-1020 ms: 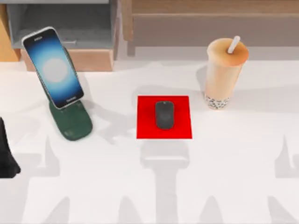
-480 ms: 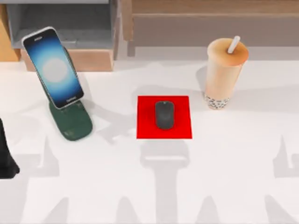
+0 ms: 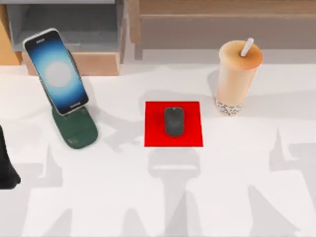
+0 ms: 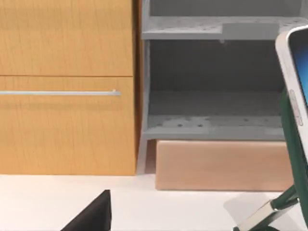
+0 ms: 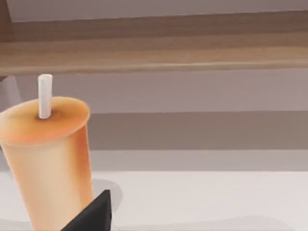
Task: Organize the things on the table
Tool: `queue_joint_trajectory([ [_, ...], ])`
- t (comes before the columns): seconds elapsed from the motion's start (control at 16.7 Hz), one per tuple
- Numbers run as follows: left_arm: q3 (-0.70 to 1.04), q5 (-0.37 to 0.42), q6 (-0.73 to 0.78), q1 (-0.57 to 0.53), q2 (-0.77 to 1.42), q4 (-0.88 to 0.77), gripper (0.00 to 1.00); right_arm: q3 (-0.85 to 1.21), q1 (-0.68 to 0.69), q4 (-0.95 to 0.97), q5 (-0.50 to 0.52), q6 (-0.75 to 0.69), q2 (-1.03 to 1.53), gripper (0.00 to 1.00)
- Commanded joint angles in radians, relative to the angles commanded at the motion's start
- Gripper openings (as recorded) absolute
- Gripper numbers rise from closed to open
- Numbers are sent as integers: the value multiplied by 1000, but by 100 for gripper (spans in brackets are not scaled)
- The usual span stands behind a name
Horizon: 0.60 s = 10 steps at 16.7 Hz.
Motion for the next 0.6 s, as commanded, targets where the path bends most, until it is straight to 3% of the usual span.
queue_joint_trajectory([
  [0.6, 0, 0, 0, 0, 0, 0, 100, 256, 302, 632, 298, 21, 944, 100],
])
